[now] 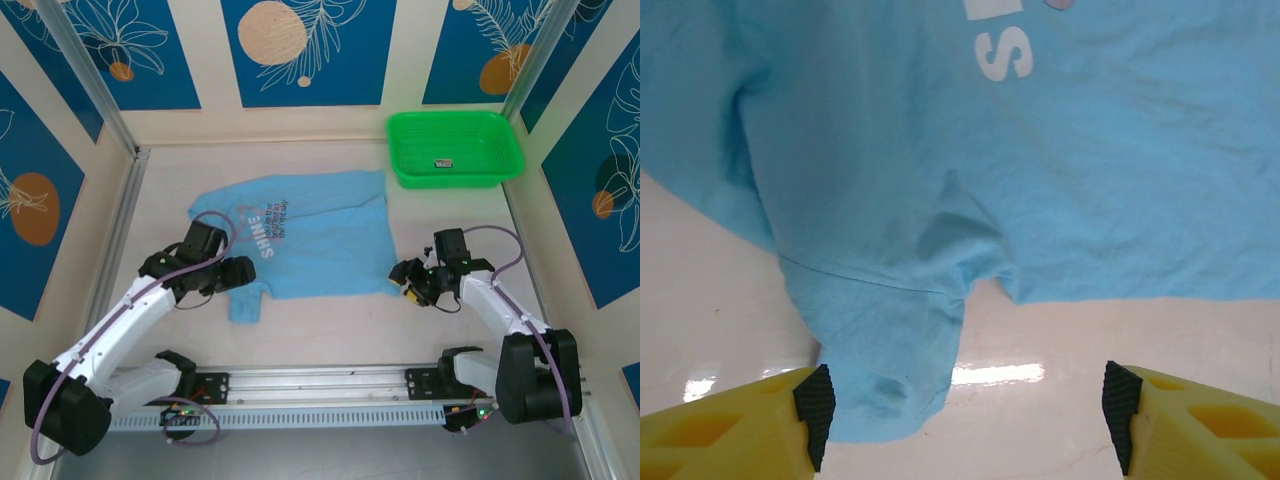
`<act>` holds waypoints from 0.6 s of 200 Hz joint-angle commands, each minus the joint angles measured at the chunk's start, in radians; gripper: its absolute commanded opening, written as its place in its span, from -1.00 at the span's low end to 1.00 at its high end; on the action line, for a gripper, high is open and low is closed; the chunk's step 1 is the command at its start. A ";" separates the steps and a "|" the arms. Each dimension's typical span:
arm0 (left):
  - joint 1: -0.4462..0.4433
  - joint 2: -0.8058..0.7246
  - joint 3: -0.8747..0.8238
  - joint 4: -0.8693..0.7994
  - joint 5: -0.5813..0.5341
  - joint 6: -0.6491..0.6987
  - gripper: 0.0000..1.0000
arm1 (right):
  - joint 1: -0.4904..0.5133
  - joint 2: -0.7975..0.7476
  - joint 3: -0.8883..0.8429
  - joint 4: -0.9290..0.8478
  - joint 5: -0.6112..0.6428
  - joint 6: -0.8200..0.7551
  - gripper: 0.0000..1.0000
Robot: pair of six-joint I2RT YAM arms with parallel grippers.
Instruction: Fold and stack the t-shirts
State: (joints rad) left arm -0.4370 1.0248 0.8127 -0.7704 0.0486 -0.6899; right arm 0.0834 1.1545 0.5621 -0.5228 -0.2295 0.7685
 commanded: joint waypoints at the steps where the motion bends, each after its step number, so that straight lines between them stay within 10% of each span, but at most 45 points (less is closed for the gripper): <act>1: 0.008 -0.045 -0.045 -0.017 -0.089 -0.087 0.45 | -0.007 0.031 -0.008 0.039 -0.009 0.028 0.08; 120: 0.126 0.006 -0.261 0.213 0.174 -0.096 0.14 | 0.114 0.240 0.080 0.034 0.107 0.001 -0.44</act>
State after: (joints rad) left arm -0.3180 0.9710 0.5652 -0.5999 0.1482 -0.8219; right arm 0.1528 1.3544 0.5835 -0.4412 -0.1783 0.7910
